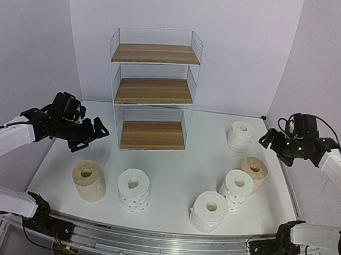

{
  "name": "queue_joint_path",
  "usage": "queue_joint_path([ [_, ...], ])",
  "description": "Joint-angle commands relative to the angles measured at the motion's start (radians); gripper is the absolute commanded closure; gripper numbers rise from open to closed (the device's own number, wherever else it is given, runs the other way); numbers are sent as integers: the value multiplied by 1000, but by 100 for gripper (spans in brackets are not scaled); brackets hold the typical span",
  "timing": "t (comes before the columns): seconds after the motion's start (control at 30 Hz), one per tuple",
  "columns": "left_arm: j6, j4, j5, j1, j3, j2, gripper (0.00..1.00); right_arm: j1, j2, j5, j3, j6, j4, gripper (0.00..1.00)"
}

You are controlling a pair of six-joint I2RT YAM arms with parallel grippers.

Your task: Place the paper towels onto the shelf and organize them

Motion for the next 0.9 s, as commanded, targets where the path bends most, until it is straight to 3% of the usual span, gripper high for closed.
queue_joint_path([
  [0.0, 35, 57, 167, -45, -15, 0, 0, 1, -8, -111, -8, -39, 44, 2],
  [0.13, 21, 15, 64, -264, 57, 90, 1, 7, 13, -240, -18, -57, 116, 2],
  [0.23, -36, -94, -52, -381, 115, 168, 7, 54, 51, -227, 5, -83, 117, 2],
  [0.47, -32, -106, -24, -451, 122, 255, 15, 189, 155, -124, 52, -134, 120, 2],
  [0.87, 21, -103, 41, -464, 76, 255, 31, 216, 242, -129, 83, -157, 131, 2],
])
